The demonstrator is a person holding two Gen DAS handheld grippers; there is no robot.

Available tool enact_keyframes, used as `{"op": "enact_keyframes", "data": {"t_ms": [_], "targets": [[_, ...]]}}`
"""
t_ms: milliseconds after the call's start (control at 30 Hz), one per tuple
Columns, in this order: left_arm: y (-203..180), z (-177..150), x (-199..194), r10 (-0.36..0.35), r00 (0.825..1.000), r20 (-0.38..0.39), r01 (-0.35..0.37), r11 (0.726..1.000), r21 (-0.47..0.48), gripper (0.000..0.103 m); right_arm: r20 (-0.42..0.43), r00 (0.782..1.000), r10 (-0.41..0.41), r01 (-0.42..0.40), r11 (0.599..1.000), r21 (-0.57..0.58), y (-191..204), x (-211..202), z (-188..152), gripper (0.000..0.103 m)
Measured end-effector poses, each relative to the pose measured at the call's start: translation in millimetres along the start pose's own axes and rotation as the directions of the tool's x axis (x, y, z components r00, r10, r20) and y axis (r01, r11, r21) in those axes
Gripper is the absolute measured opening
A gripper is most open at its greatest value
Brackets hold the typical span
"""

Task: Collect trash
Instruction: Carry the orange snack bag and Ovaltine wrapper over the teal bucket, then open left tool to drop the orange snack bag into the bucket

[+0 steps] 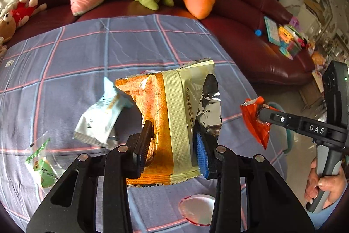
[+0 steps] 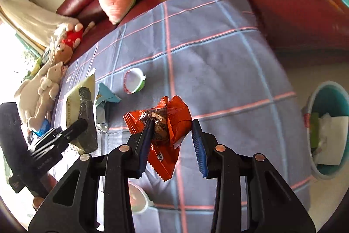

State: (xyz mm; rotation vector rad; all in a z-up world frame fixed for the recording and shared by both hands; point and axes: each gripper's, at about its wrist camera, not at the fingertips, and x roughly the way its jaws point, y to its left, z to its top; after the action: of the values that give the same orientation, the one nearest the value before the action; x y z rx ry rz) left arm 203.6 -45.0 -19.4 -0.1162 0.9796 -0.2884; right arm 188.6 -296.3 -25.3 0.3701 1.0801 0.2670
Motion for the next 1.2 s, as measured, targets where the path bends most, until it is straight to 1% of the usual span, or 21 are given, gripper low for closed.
{"op": "enact_keyframes", "data": {"t_ms": [133, 333, 500, 700, 900, 1100, 1200], "targets": [[-51.6, 1.9, 18.1, -0.029, 0.999, -0.032, 0.032, 0.996, 0.082, 0.039, 0.059, 0.998, -0.013, 0.010, 0.998, 0.061, -45.9, -34.5, -3.1, 0.035], [-133.8, 2.5, 47.3, -0.069, 0.994, -0.081, 0.084, 0.976, 0.199, 0.039, 0.144, 0.988, -0.055, 0.030, 0.984, 0.174, -121.7, -85.6, -15.9, 0.036], [-197.1, -2.3, 70.8, -0.099, 0.987, -0.126, 0.132, 0.950, 0.283, 0.039, 0.199, 0.974, -0.108, 0.048, 0.957, 0.285, -187.6, -124.9, -33.6, 0.039], [-254.5, -7.5, 102.2, -0.124, 0.975, -0.184, 0.182, 0.923, 0.340, 0.039, 0.223, 0.962, -0.157, 0.059, 0.918, 0.393, -250.8, -151.7, -57.9, 0.040], [-306.7, -8.8, 131.9, -0.146, 0.963, -0.227, 0.224, 0.901, 0.371, 0.039, 0.209, 0.960, -0.185, 0.072, 0.888, 0.455, -289.1, -159.2, -74.6, 0.041], [-340.0, -16.5, 160.3, -0.152, 0.948, -0.280, 0.257, 0.883, 0.393, 0.040, 0.205, 0.955, -0.216, 0.088, 0.862, 0.499, -316.5, -167.6, -79.0, 0.041], [-350.7, -18.6, 172.4, -0.153, 0.942, -0.300, 0.269, 0.878, 0.396, 0.042, 0.203, 0.953, -0.226, 0.095, 0.856, 0.509, -324.3, -169.7, -78.5, 0.042]]}}
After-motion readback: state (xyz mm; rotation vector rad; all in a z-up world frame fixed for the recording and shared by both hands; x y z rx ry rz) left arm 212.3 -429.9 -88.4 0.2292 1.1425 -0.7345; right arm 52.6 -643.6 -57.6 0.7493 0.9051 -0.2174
